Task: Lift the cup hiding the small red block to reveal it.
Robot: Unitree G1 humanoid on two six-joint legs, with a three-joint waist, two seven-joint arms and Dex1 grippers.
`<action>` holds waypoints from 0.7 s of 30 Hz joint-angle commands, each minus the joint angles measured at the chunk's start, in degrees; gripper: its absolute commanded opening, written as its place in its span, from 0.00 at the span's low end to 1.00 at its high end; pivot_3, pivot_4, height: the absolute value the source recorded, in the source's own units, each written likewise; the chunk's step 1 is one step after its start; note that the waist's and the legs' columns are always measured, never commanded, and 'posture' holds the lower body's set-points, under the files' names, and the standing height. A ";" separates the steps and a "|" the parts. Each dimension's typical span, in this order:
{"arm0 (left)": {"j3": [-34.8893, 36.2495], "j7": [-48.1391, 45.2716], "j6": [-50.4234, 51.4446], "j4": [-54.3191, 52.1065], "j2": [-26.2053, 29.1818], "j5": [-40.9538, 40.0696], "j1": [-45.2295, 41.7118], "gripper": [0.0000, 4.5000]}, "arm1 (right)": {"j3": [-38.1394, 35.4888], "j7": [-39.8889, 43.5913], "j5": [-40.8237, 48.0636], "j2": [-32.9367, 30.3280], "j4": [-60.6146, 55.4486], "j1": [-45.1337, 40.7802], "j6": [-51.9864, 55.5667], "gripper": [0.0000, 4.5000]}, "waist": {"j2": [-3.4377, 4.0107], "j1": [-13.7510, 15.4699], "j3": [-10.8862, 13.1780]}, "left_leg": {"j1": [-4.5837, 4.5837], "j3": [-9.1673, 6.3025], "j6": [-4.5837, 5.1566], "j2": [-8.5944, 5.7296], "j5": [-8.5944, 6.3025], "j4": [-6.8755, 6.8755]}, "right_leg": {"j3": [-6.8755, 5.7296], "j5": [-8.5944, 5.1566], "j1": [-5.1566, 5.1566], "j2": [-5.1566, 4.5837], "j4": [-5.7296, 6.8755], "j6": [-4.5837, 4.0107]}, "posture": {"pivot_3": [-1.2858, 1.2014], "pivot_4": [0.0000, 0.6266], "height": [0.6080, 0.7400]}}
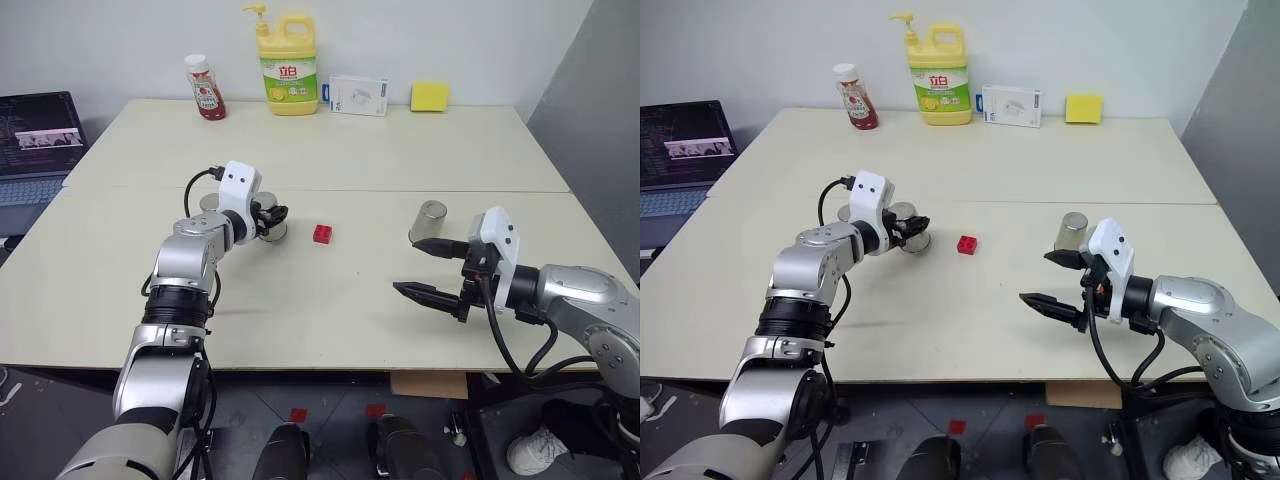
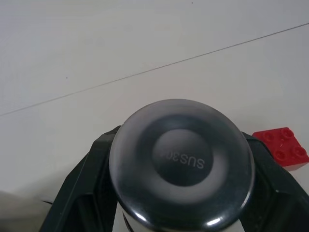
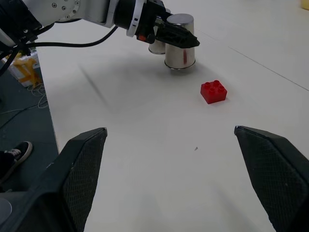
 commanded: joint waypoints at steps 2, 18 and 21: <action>1.53 0.40 -0.77 -0.32 0.05 -0.80 -0.59 0.88 | -0.96 -0.15 0.26 -0.06 -1.36 -0.26 -0.51 1.00 | 0.00 0.00 0.00 | 0.00 0.00 0.00 0.00 0.00 0.00 | 0.00 0.00 0.00 0.00 0.00 0.00 | 0.52 0.24 1.00; 6.15 0.44 0.69 -24.57 5.24 -4.01 4.04 1.00 | -1.14 -3.29 -5.27 2.56 0.41 -0.13 -6.19 1.00 | 0.00 -0.36 0.00 | 0.04 0.05 -0.02 0.01 0.01 -0.04 | 0.06 0.00 -0.01 -0.05 0.00 0.00 | 0.52 0.24 1.00; 6.59 -2.84 3.56 -30.22 11.19 -4.82 7.83 1.00 | -1.41 -2.67 -7.65 2.47 1.70 0.01 -9.30 1.00 | 0.01 -0.53 0.00 | 0.11 0.07 -0.04 0.05 0.02 -0.06 | 0.07 0.00 -0.01 0.00 0.03 0.00 | 0.52 0.24 1.00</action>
